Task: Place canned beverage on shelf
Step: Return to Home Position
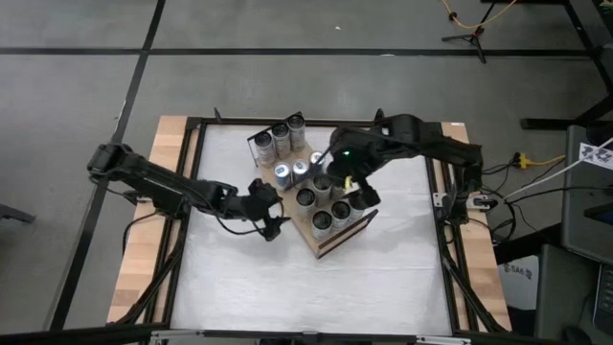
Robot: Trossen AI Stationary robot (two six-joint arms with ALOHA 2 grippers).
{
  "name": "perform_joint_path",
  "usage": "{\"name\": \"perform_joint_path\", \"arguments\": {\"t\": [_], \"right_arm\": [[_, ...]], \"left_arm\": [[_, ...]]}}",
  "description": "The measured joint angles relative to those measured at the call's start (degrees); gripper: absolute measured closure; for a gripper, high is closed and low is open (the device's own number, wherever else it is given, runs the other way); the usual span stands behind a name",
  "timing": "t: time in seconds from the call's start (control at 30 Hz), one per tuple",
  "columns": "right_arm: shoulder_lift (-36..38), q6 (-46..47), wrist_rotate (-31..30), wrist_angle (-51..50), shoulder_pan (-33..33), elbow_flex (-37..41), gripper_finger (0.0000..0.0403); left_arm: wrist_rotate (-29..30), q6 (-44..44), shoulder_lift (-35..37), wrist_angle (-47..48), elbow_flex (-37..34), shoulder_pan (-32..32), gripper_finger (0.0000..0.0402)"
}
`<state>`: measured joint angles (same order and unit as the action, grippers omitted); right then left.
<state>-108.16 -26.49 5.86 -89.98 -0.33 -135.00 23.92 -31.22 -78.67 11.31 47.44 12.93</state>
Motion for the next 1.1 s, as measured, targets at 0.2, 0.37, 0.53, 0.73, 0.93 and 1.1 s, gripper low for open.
{"name": "perform_joint_path", "arguments": {"t": [0.2, 0.37, 0.53, 0.73, 0.93, 1.1], "right_arm": [[4.4, 2.8, -0.8, 0.0, 1.2, 0.1, 0.0055], [9.5, 4.2, -0.8, -0.1, 3.2, 0.2, 0.0089], [16.9, 7.4, -0.8, 0.0, 5.4, 3.3, 0.0171], [28.8, 13.2, -0.8, 2.9, 5.6, 16.6, 0.0302], [45.1, 14.4, 0.6, 23.0, 5.6, 43.1, 0.0395], [59.1, 17.4, 1.3, 39.6, 5.6, 66.3, 0.0371]], "left_arm": [[0.4, 0.7, 9.3, 6.3, 0.1, 0.0, 0.0085], [1.6, 4.7, 18.8, 10.5, 0.1, -0.2, 0.0108], [2.1, 9.5, 29.6, 12.2, 0.1, -0.8, 0.0152], [3.1, 17.6, 41.1, 14.3, 0.1, -2.0, 0.0229], [2.1, 29.6, 48.5, 10.4, -5.2, -2.1, 0.0308], [0.9, 32.7, 55.0, 1.5, -14.4, -3.1, 0.0361]]}}
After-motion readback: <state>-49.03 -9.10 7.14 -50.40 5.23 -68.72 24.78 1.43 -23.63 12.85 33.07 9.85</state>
